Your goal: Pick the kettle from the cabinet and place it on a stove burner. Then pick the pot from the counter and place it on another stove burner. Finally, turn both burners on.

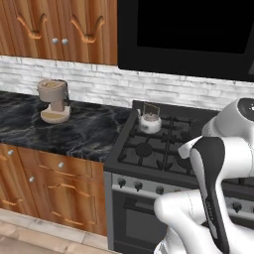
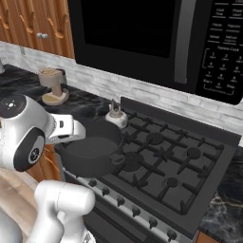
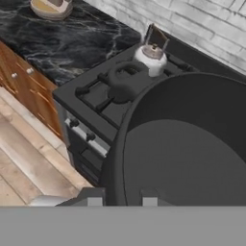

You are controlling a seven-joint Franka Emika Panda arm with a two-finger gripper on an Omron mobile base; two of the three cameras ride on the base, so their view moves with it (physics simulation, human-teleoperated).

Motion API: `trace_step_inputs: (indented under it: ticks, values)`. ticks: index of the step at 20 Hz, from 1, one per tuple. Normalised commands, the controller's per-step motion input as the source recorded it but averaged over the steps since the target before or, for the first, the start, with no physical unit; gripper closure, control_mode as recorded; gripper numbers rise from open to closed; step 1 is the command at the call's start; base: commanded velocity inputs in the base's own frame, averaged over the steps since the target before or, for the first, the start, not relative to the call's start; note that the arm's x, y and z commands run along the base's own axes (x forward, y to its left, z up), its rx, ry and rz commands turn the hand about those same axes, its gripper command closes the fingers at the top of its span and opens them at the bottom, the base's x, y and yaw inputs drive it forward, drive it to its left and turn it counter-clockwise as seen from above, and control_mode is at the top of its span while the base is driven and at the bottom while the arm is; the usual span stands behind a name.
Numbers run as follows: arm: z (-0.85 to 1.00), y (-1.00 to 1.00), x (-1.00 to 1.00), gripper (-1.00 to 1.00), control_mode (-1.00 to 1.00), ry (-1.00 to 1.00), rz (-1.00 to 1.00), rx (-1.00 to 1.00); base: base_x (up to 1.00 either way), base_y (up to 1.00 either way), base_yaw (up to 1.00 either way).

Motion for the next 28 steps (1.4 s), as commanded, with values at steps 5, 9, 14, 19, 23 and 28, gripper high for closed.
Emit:
trace_step_inputs:
  ticks: [5, 9, 14, 19, 23, 28]
  values:
    - [0.0, 0.28, 0.35, 1.0, -1.0, -0.05, 0.07, 0.0, 0.0, 0.0, 0.0]
    - [-0.04, 0.27, 0.4, 1.0, -1.0, -0.04, 0.08, 0.0, 0.0, 0.0, 0.0]
    - [-0.1, 0.25, 0.34, 1.0, -1.0, -0.06, 0.09, 0.0, 0.0, 0.0, 0.0]
    - [-0.19, 0.24, 0.38, 1.0, -1.0, -0.06, 0.1, 0.0, 0.0, 0.0, 0.0]
    - [-0.19, 0.24, 0.42, 1.0, -1.0, -0.04, 0.09, 0.0, 0.0, 0.0, 0.0]
    - [-0.16, 0.24, 0.42, 1.0, -1.0, -0.02, 0.09, 0.0, 0.0, 0.0, 0.0]
